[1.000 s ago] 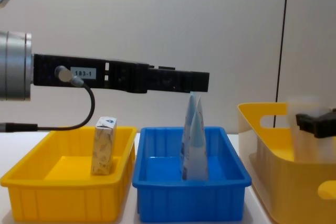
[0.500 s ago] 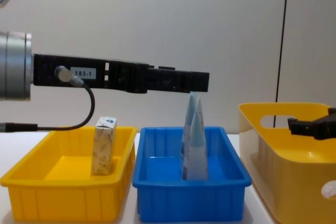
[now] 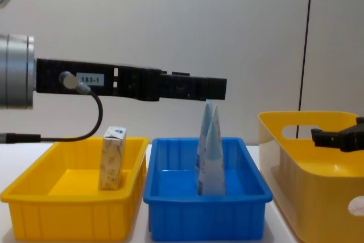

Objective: Bimanual collaborative sorting of washing and personal care products

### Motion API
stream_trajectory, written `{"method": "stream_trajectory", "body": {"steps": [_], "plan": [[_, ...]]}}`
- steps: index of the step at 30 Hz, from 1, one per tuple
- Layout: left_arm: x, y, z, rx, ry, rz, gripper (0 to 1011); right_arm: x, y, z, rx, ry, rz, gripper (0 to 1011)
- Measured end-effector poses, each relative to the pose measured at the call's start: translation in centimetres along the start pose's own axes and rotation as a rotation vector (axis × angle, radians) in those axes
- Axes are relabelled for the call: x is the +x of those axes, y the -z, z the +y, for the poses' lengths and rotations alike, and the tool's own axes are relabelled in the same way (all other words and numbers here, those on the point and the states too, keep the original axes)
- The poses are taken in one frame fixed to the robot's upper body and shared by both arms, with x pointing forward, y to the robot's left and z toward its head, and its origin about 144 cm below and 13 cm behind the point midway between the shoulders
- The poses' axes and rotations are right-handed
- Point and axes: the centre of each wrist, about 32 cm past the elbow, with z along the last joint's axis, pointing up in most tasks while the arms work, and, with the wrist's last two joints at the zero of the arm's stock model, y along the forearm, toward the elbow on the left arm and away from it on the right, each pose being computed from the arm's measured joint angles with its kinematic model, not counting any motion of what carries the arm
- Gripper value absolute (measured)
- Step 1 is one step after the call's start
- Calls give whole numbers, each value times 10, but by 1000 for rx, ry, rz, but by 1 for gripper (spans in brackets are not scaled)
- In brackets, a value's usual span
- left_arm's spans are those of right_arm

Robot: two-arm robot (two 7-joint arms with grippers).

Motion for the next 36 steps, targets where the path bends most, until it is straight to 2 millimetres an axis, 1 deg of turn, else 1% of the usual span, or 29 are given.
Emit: {"method": "stream_trajectory", "body": {"steps": [13,19,36], "plan": [[0,0,0,0,0,0,1001,0,0,0,1,-3,0,1003],[0,0,0,0,0,0,1001,-1,-4,-3,9,-35,3,1004],[0,0,0,0,0,0,1001,-12,-26,-22,45,-177,33,1003]]}}
